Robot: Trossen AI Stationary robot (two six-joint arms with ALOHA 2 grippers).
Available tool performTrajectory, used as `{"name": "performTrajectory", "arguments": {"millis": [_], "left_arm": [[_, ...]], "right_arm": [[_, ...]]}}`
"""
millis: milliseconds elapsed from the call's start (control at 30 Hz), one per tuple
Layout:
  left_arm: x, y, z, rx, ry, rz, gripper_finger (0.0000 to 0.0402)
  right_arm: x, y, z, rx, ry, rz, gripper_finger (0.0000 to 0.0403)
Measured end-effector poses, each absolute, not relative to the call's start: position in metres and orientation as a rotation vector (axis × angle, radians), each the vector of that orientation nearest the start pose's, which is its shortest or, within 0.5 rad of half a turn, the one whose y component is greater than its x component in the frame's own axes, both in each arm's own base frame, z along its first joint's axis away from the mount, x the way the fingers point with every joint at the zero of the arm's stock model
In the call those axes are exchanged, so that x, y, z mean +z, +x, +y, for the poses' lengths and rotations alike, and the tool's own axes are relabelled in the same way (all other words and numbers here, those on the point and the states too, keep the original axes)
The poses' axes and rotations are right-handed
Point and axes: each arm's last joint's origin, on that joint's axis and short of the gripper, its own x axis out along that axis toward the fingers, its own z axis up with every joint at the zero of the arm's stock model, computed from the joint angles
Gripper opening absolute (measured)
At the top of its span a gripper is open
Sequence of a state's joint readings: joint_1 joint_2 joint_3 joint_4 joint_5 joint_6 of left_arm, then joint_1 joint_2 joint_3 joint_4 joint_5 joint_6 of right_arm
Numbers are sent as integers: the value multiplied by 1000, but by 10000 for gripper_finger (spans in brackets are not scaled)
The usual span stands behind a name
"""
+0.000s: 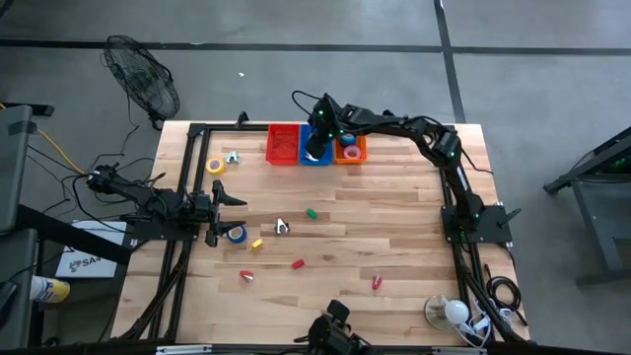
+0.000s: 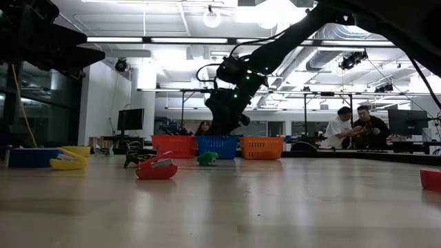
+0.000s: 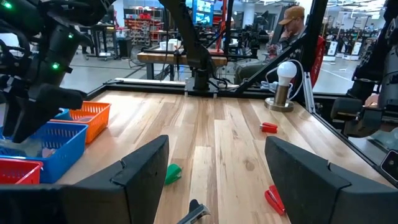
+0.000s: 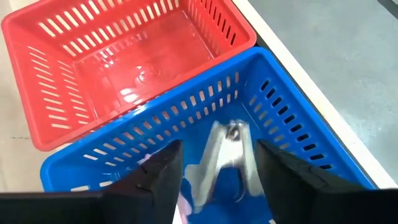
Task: Pick and place Stapler, Stapler remover, tape
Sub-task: Put the green stapler into the red bin
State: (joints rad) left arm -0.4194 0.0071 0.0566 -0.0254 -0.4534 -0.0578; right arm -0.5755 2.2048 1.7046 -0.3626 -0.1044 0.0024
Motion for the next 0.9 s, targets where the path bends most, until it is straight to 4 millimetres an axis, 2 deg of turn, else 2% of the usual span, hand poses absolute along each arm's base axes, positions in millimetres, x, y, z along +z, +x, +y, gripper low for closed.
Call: {"name": "performTrajectory", "arguments": {"millis": [300, 533, 733, 900], "left_arm": [[180, 89, -26, 34, -68, -23, 262], [180, 89, -26, 34, -68, -23, 262], [180, 89, -26, 34, -68, -23, 262], [180, 89, -26, 34, -68, -23, 262]], "right_arm": [[186, 402, -257, -433, 306, 848, 213], [217, 388, -245, -409, 327, 886, 213], [246, 368, -222, -382, 356, 1002, 213], [260, 352, -194, -353, 404, 1154, 213]]}}
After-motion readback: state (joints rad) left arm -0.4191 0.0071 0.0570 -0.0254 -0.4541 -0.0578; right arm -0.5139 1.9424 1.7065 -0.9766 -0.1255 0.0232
